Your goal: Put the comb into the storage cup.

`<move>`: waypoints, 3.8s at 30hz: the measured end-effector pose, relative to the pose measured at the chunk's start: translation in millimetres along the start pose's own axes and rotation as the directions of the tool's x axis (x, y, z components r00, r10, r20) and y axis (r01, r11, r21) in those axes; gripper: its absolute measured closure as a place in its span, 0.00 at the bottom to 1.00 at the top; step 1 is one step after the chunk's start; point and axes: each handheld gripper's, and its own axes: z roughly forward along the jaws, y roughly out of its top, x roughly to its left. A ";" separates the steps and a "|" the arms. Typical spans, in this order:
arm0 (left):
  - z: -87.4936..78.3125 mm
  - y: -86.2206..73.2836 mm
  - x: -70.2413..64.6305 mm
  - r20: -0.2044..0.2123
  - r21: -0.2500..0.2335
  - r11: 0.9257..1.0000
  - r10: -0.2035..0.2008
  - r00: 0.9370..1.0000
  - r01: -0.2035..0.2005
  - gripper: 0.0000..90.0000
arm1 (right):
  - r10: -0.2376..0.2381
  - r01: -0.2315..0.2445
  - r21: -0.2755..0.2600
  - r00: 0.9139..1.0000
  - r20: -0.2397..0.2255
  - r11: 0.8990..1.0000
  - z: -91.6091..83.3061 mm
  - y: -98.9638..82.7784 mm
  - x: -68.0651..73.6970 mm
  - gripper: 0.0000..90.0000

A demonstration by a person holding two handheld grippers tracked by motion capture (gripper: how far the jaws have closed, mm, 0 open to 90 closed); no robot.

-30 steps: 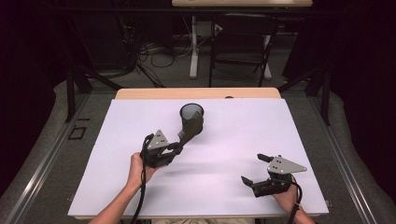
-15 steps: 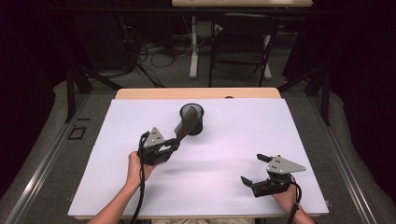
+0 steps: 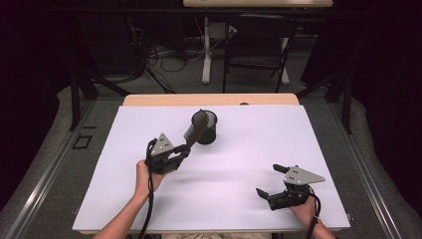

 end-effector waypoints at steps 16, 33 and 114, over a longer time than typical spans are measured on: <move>-0.1 8.1 4.2 -0.021 -0.037 0.999 -0.006 1.000 0.006 0.81 | 0.003 -0.003 0.008 1.000 0.007 1.000 -0.2 0.3 0.7 0.00; 5.6 15.8 14.0 -0.029 -0.062 0.997 -0.037 0.999 0.035 0.81 | -0.001 0.001 0.014 1.000 0.010 1.000 0.2 0.2 -0.2 0.00; 22.6 63.3 39.0 -0.044 -0.191 0.979 -0.078 0.996 0.068 0.81 | 0.009 -0.009 0.020 1.000 0.007 1.000 1.0 -0.2 -1.4 0.00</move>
